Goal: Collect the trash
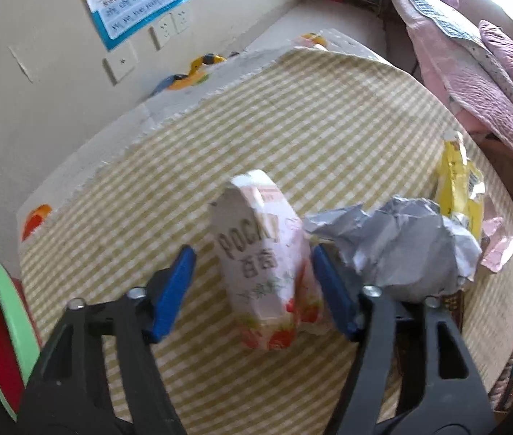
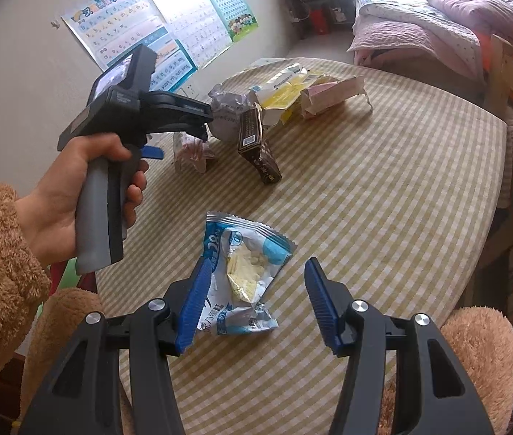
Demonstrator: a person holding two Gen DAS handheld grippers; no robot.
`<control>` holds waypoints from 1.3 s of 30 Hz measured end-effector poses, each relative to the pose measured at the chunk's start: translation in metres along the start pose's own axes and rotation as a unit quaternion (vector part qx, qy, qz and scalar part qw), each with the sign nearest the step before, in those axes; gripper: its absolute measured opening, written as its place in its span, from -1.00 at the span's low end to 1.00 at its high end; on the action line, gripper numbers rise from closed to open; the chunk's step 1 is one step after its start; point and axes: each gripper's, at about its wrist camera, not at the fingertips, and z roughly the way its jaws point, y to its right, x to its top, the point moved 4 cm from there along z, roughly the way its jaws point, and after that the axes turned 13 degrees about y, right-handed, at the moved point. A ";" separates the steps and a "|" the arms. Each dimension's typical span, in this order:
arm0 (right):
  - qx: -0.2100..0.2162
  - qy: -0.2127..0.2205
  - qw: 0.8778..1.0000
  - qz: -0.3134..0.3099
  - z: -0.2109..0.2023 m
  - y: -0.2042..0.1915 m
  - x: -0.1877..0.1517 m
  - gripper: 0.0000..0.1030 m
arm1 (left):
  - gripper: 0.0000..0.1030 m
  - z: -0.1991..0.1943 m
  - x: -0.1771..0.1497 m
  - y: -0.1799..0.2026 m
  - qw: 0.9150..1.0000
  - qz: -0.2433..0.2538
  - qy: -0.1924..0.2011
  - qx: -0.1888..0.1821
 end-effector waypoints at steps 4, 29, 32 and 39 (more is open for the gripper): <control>0.000 0.001 1.000 0.000 0.002 0.001 0.001 0.02 | -0.24 -0.004 -0.005 0.004 1.000 0.000 -0.009 -0.021; -0.019 0.005 1.000 -0.006 -0.004 0.003 0.002 0.18 | -0.13 -0.109 -0.129 -0.056 0.998 -0.005 -0.025 -0.054; -0.021 0.008 1.000 -0.007 -0.006 0.004 0.003 0.21 | 0.01 -0.112 -0.127 -0.049 0.998 0.015 -0.013 -0.051; -0.022 0.010 1.000 -0.004 -0.008 0.006 0.003 0.22 | 0.45 -0.119 -0.127 -0.048 0.999 0.008 0.018 -0.050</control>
